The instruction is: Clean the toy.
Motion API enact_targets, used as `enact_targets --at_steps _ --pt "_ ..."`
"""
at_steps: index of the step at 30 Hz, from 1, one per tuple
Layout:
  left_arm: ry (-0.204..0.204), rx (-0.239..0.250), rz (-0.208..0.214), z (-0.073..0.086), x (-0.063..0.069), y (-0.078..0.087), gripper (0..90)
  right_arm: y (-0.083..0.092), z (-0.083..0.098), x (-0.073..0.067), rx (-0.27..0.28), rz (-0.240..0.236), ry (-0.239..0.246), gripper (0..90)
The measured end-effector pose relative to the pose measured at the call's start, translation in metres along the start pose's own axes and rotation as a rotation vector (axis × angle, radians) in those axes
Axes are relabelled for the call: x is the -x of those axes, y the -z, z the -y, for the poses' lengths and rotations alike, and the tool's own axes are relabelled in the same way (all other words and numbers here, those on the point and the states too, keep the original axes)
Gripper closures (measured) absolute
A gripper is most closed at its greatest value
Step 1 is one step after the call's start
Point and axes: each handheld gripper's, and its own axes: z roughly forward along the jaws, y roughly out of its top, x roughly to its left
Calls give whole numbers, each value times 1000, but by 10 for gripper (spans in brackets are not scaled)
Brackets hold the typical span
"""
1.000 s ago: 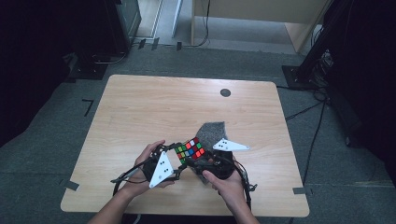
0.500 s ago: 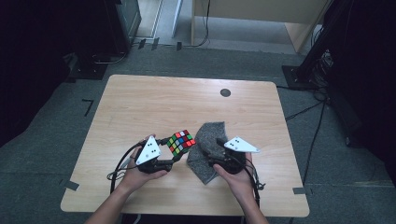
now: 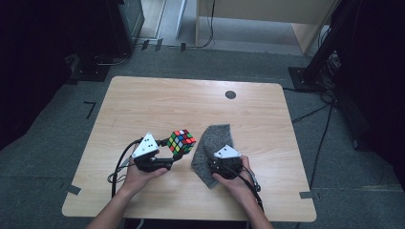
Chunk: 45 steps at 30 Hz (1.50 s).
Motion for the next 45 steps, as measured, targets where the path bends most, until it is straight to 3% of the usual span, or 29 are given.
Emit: enact_targets --at_steps 2,3,5,7,10,13,16,18,21,24,26,29,32,36,38,43,45 --pt "1 5 1 0 0 0 338 -1 2 4 8 -31 -48 408" --pt "-2 6 0 0 1 0 338 0 3 5 10 -37 -50 437" --pt "-8 2 -3 0 1 0 338 2 3 5 13 -34 -49 638" --pt "-19 -9 -11 0 3 -1 338 4 2 4 1 -32 -50 742" --pt "-28 -33 -30 0 4 -3 339 10 0 3 4 -36 -59 776" --pt "-30 -42 -30 0 4 -3 339 24 -5 5 87 -38 -88 784" --pt "-48 -55 -36 1 5 -5 339 46 -14 8 221 -80 -137 784" --pt "-64 -67 -37 1 7 -6 339 63 -22 7 306 -97 -144 784" --pt "-109 -113 -67 2 13 -12 339 87 -36 -4 401 -107 -98 783" --pt "-149 -160 -89 2 22 -19 339 99 -47 -25 430 -104 -2 779" --pt "-193 -188 -103 2 30 -23 339 98 -51 -40 413 -105 55 776" --pt "-263 -230 -129 1 43 -28 340 90 -52 -59 373 -68 153 770" --pt "-302 -248 -132 -1 54 -31 340 81 -50 -79 333 -9 272 764" --pt "-350 -259 -138 -1 59 -31 342 72 -46 -91 282 56 421 755" --pt "-351 -258 -128 -1 58 -30 343 72 -46 -89 278 72 418 755" --pt "-337 -235 -123 -2 53 -26 343 81 -49 -68 307 162 295 757" --pt "-333 -220 -122 -3 53 -25 343 86 -49 -66 338 134 265 756"
